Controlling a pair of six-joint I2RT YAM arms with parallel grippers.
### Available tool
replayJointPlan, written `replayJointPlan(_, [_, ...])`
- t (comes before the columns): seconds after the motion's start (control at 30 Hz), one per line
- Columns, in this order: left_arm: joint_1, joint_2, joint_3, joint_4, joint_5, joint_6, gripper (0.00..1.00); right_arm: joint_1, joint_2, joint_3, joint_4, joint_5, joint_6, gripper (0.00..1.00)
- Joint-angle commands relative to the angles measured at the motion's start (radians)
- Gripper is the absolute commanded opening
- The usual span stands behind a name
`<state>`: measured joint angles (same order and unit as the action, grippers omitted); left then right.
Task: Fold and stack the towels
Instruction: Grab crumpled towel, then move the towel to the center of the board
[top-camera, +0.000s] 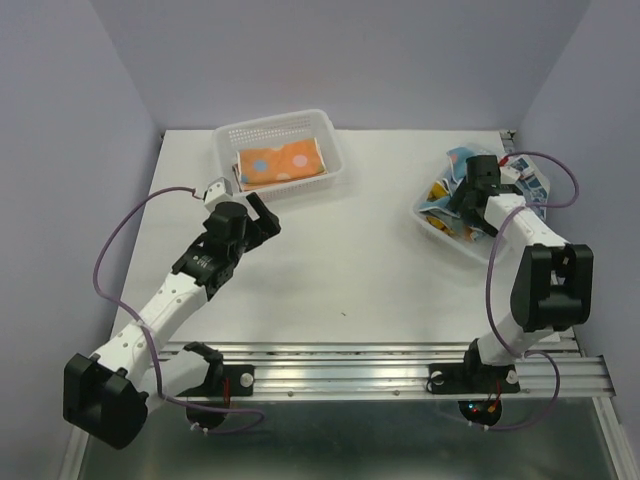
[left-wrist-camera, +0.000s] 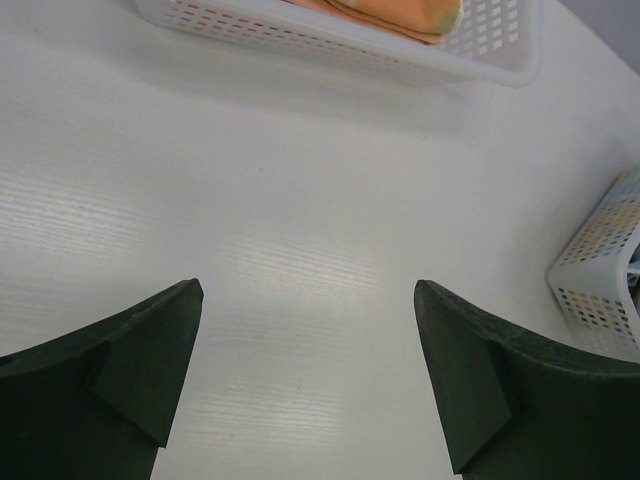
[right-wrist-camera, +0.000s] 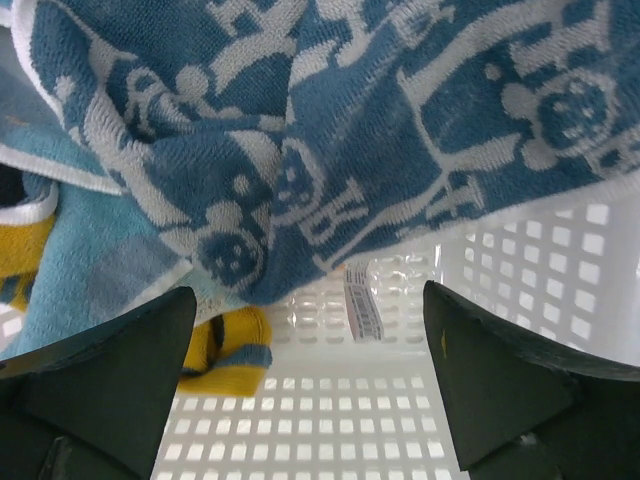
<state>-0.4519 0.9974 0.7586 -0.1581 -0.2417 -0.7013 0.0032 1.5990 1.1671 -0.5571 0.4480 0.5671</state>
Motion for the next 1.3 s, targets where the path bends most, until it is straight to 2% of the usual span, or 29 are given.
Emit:
replayJointPlan(0.0, [-0.002, 0.026, -0.012, 0.045, 0.012, -0.003, 0.99, -0.026, 0.038, 0.068, 0.078, -0.009, -0.018, 0.99])
replayJointPlan(0.1, [-0.002, 0.044, -0.008, 0.048, 0.004, -0.001, 0.99, -0.04, 0.059, 0.06, 0.129, -0.008, -0.029, 0.79])
replayJointPlan(0.13, [-0.002, 0.046, -0.007, 0.048, 0.004, -0.003, 0.99, -0.043, 0.064, 0.06, 0.141, -0.009, -0.029, 0.66])
replayJointPlan(0.2, [-0.002, 0.053, -0.004, 0.042, 0.005, 0.0, 0.99, -0.045, 0.068, 0.059, 0.151, 0.004, -0.032, 0.55])
replayJointPlan(0.23, [-0.002, 0.055, -0.002, 0.04, 0.007, 0.0, 0.99, -0.045, 0.067, 0.057, 0.158, 0.012, -0.032, 0.42])
replayJointPlan(0.33, [-0.002, 0.046, -0.005, 0.04, 0.01, 0.0, 0.99, -0.046, 0.053, 0.062, 0.178, 0.044, -0.058, 0.19])
replayJointPlan(0.37, [-0.002, 0.043, -0.007, 0.04, 0.009, -0.001, 0.99, -0.048, 0.049, 0.066, 0.19, 0.037, -0.071, 0.05])
replayJointPlan(0.4, [-0.002, 0.034, -0.008, 0.04, 0.005, -0.001, 0.99, -0.048, 0.041, 0.074, 0.191, 0.034, -0.091, 0.01])
replayJointPlan(0.53, [-0.002, 0.012, -0.018, 0.038, -0.001, -0.004, 0.99, -0.048, 0.019, 0.129, 0.128, 0.029, -0.11, 0.01])
replayJointPlan(0.73, [-0.002, -0.019, -0.027, 0.04, 0.001, -0.006, 0.99, -0.048, -0.128, 0.209, 0.066, -0.066, -0.179, 0.01])
replayJointPlan(0.87, [-0.002, -0.031, -0.028, 0.042, 0.008, -0.007, 0.99, -0.005, -0.201, 0.365, -0.065, -0.098, -0.214, 0.01])
replayJointPlan(0.9, [-0.002, -0.036, -0.027, 0.045, 0.016, -0.007, 0.99, 0.003, -0.209, 0.446, -0.081, -0.138, -0.234, 0.01])
replayJointPlan(0.93, [-0.002, -0.039, -0.028, 0.045, 0.022, -0.007, 0.99, 0.039, -0.208, 0.503, -0.099, -0.15, -0.246, 0.01])
replayJointPlan(1.0, [-0.002, -0.045, -0.028, 0.048, 0.041, -0.01, 0.99, 0.22, -0.176, 0.666, -0.186, -0.134, -0.282, 0.01])
replayJointPlan(1.03, [-0.002, -0.048, -0.028, 0.048, 0.047, -0.012, 0.99, 0.221, -0.159, 0.668, -0.187, -0.129, -0.292, 0.01])
replayJointPlan(1.1, [-0.002, -0.062, -0.033, 0.048, 0.064, -0.018, 0.99, 0.334, -0.116, 0.814, -0.242, -0.22, -0.305, 0.01])
replayJointPlan(1.17, [0.001, -0.074, -0.038, 0.035, 0.056, -0.039, 0.99, 0.455, -0.073, 0.883, -0.26, -0.249, -0.331, 0.01])
replayJointPlan(1.27, [0.002, -0.106, -0.036, -0.017, 0.03, -0.079, 0.99, 0.617, -0.066, 0.84, -0.233, -0.212, -0.361, 0.01])
